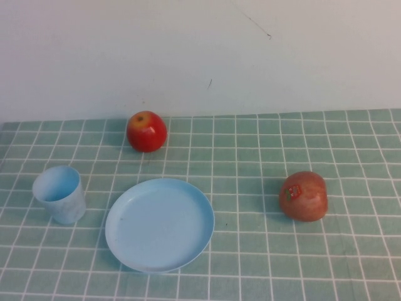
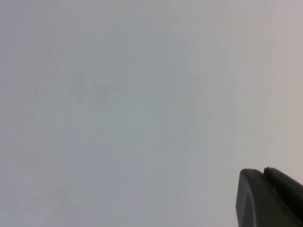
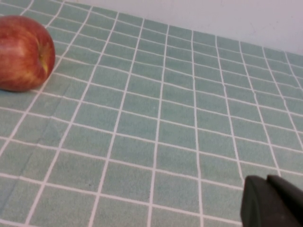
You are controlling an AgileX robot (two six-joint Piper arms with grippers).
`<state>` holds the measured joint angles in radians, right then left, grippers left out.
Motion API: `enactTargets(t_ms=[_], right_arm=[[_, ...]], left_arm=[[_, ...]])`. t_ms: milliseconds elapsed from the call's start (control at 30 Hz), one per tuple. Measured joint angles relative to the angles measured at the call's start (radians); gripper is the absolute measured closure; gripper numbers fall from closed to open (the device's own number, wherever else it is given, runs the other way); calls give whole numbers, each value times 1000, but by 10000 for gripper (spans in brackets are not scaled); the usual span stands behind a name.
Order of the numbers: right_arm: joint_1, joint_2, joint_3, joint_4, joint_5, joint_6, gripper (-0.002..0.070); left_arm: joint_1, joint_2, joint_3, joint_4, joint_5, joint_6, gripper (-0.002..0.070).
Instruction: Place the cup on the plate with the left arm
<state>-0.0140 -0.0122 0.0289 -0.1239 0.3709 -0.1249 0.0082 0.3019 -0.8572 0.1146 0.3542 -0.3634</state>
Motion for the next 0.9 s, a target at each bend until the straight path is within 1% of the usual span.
enactTargets(t_ms=[67, 133, 233, 333, 467, 733, 900], right_arm=[[0, 0, 0, 0, 0, 0, 678], [0, 0, 0, 0, 0, 0, 678], [0, 0, 0, 0, 0, 0, 678], [0, 0, 0, 0, 0, 0, 678], [0, 0, 0, 0, 0, 0, 678], [0, 0, 0, 0, 0, 0, 678], [0, 0, 0, 0, 0, 0, 678]], left_arm=[[-13, 65, -20, 52, 102, 9, 676], [-32, 110, -22, 77, 157, 5, 676], [-55, 168, -18, 57, 224, -6, 676], [-57, 217, -18, 21, 303, -8, 676], [-57, 328, -34, 20, 414, -3, 677], [-57, 701, -241, -30, 679, 133, 677], [-57, 913, -384, -59, 763, 182, 677]])
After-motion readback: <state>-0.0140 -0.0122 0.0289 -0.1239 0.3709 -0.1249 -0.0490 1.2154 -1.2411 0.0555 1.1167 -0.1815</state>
